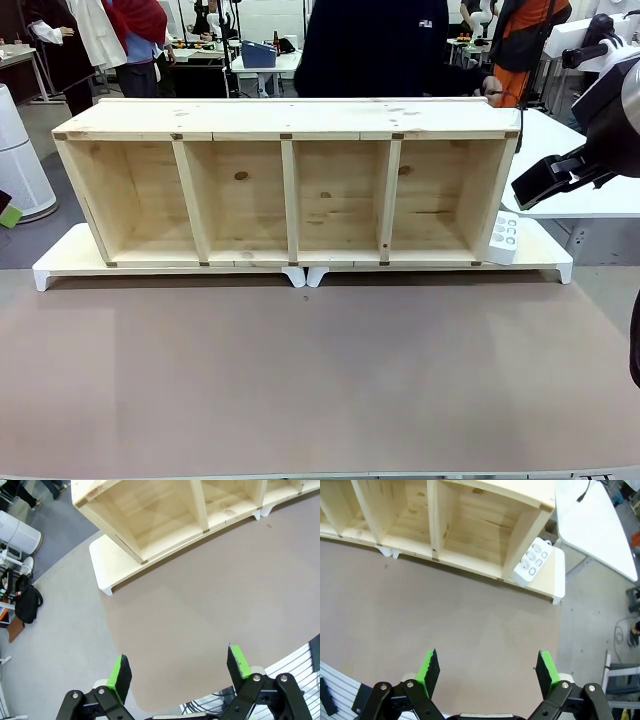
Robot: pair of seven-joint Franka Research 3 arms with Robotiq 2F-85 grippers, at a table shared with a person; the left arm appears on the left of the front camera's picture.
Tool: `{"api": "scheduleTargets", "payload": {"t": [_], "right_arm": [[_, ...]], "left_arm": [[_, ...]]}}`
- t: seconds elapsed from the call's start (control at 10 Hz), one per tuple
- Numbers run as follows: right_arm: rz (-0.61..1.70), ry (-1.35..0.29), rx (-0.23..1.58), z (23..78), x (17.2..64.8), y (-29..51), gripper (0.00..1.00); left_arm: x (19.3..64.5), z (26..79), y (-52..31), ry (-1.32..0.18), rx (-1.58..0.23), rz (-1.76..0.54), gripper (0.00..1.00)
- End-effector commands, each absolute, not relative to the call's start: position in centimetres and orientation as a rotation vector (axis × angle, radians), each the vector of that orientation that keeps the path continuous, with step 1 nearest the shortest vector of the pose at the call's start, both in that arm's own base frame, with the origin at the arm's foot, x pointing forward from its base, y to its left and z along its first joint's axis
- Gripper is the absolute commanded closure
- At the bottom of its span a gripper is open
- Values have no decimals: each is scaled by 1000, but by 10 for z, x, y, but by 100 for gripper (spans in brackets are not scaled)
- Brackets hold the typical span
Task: Perform cable management.
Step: When the cord part of the Power Cable appears at the lower middle area of the table and stops, grasp the cord part of the Power Cable.
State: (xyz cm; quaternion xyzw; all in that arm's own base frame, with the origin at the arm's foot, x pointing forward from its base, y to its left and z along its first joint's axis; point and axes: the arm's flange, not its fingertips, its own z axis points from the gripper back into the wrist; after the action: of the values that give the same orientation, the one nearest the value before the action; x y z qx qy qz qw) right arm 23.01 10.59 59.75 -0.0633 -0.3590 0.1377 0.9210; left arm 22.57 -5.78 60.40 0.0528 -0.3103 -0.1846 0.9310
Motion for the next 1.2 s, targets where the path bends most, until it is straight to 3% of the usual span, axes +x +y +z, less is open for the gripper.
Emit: {"api": "scheduleTargets", "payload": {"t": [0.0, 1.1], "right_arm": [[283, -735, -129, 597, 231, 106, 0], [283, -735, -129, 597, 231, 106, 0]], "left_arm": [[225, 604, -58, -637, 108, -378, 0], [225, 604, -58, -637, 108, -378, 0]]}}
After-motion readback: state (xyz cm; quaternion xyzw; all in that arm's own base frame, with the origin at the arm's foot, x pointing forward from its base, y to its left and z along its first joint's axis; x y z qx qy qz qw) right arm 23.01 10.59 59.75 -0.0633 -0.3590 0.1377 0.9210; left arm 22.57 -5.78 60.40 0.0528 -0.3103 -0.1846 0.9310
